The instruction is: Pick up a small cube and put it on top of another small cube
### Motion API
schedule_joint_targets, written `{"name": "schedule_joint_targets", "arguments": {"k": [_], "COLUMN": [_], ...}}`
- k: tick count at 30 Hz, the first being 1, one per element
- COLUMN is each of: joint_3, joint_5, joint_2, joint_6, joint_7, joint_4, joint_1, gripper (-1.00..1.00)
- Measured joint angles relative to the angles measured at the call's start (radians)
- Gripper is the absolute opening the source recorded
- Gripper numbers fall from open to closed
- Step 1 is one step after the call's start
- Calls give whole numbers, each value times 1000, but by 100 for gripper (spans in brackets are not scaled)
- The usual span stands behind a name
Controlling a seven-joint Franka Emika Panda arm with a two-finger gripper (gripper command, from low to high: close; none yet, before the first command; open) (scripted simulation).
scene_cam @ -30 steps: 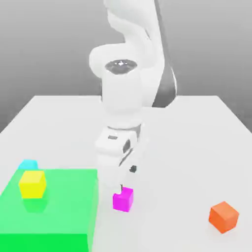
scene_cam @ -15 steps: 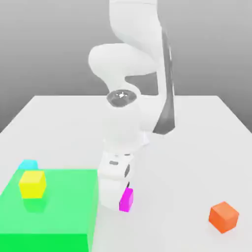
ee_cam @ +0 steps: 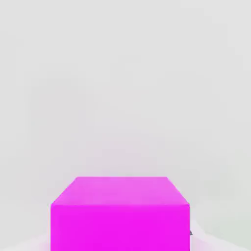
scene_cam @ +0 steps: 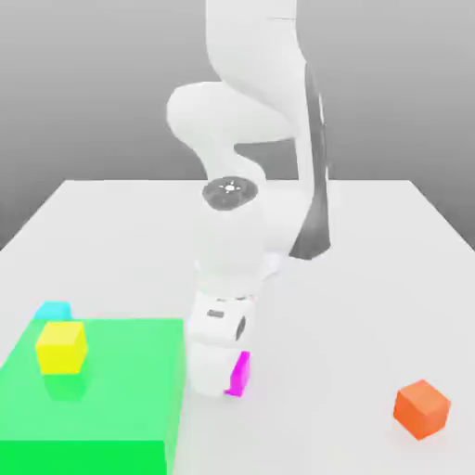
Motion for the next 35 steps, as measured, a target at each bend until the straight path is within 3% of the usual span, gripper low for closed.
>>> {"name": "schedule_joint_targets", "arguments": {"k": [5, 12, 18, 25, 27, 31, 32, 35], "joint_3": [-97, -111, -159, -269, -292, -306, -308, -308], "joint_5": [-122, -228, -227, -302, -307, -247, -231, -231], "joint_2": [-89, -193, -259, -334, -323, -222, -197, -197], "joint_6": [-68, -152, -374, -667, -677, -563, -533, -533], "joint_7": [90, 182, 303, 498, 508, 466, 454, 454], "joint_4": [-19, -49, 112, 341, 358, 335, 327, 327], "joint_1": [66, 52, -41, -212, -238, -239, -238, -236], "gripper": [-100, -100, -100, -100, -100, -100, 100, 100]}}
